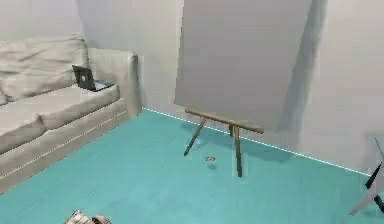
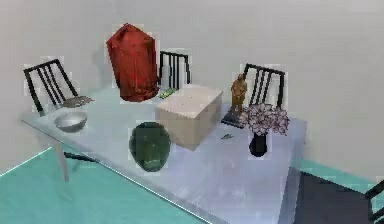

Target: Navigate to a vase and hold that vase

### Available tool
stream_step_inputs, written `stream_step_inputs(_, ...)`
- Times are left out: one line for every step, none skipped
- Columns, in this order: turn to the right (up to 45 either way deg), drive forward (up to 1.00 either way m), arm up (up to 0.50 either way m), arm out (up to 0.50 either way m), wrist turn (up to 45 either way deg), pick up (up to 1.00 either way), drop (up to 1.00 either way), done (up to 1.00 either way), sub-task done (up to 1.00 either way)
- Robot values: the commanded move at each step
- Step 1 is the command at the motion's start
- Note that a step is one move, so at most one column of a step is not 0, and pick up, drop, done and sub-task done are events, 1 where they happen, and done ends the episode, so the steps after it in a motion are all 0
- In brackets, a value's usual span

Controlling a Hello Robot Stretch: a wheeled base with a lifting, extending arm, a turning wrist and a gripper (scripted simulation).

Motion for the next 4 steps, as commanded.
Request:
stream_step_inputs(-45.0,0.00,0.00,0.00,0.0,0.00,0.00,0.00,0.00)
stream_step_inputs(-45.0,0.00,0.00,0.00,0.0,0.00,0.00,0.00,0.00)
stream_step_inputs(-45.0,0.00,0.00,0.00,0.0,0.00,0.00,0.00,0.00)
stream_step_inputs(-39.0,0.00,0.00,0.00,0.0,0.00,0.00,0.00,0.00)
